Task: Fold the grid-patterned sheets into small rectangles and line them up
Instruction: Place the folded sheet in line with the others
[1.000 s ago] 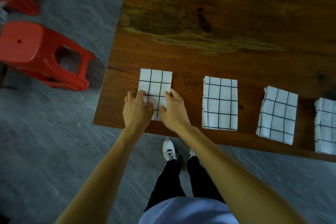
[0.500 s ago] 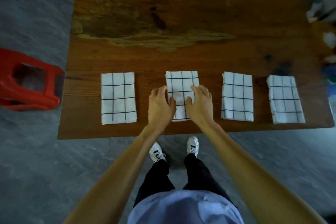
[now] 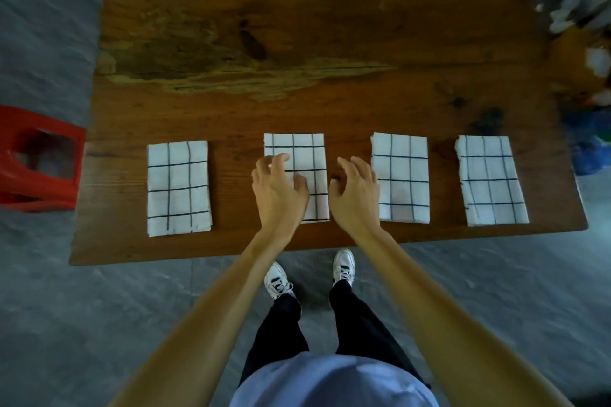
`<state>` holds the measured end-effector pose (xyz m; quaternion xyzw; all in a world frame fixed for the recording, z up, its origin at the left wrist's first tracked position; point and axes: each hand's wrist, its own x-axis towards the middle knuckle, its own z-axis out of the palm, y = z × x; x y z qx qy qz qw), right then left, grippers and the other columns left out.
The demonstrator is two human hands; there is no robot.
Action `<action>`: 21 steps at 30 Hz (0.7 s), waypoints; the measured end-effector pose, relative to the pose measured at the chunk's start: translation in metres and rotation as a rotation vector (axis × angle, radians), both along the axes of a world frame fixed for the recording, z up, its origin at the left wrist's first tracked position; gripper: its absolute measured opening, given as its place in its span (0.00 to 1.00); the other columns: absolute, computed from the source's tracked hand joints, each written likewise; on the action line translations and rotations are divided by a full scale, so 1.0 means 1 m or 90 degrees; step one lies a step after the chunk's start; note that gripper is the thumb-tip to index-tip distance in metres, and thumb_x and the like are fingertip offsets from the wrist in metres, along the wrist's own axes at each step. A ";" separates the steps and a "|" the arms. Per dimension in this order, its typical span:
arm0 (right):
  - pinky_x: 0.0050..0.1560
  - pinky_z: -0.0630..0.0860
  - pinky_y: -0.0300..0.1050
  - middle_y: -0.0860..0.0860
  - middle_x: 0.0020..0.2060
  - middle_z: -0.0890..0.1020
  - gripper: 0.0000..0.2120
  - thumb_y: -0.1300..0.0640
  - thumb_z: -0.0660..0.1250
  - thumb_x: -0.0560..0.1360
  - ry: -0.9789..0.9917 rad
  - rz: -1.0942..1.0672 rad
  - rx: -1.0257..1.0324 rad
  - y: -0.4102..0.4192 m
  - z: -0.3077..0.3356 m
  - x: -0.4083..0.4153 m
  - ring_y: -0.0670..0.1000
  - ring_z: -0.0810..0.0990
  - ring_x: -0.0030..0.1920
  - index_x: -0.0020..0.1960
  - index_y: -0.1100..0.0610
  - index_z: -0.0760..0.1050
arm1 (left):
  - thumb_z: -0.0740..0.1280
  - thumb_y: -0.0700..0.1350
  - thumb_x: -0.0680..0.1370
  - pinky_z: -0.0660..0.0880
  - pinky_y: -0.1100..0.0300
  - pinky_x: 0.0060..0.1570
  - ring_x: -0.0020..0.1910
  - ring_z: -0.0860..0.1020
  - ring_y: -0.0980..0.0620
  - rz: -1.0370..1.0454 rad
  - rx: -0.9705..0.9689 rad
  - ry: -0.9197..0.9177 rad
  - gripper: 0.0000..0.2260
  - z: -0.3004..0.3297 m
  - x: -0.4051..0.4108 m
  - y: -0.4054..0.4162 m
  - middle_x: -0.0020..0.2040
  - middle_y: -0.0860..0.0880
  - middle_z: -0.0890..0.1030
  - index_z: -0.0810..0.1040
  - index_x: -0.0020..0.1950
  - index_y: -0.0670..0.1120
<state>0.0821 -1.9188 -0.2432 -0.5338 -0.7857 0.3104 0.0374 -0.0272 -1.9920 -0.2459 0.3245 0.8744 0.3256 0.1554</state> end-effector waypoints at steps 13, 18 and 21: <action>0.78 0.47 0.50 0.56 0.78 0.51 0.28 0.51 0.57 0.83 -0.077 0.027 -0.042 0.073 -0.020 0.091 0.54 0.44 0.78 0.78 0.59 0.53 | 0.67 0.43 0.77 0.66 0.66 0.56 0.61 0.72 0.50 -0.089 -0.036 -0.146 0.18 -0.011 0.116 0.083 0.63 0.45 0.74 0.72 0.66 0.43; 0.78 0.46 0.50 0.54 0.79 0.51 0.28 0.52 0.58 0.82 -0.059 0.056 -0.031 0.081 -0.028 0.093 0.53 0.44 0.78 0.78 0.57 0.53 | 0.67 0.42 0.77 0.64 0.68 0.56 0.62 0.72 0.52 -0.064 -0.046 -0.153 0.18 -0.009 0.120 0.091 0.63 0.46 0.75 0.73 0.67 0.43; 0.78 0.46 0.48 0.53 0.79 0.50 0.28 0.52 0.58 0.82 -0.053 0.061 -0.038 0.084 -0.028 0.094 0.52 0.44 0.78 0.78 0.57 0.53 | 0.66 0.42 0.77 0.64 0.68 0.56 0.62 0.72 0.52 -0.039 -0.049 -0.165 0.18 -0.011 0.119 0.096 0.63 0.47 0.75 0.72 0.67 0.43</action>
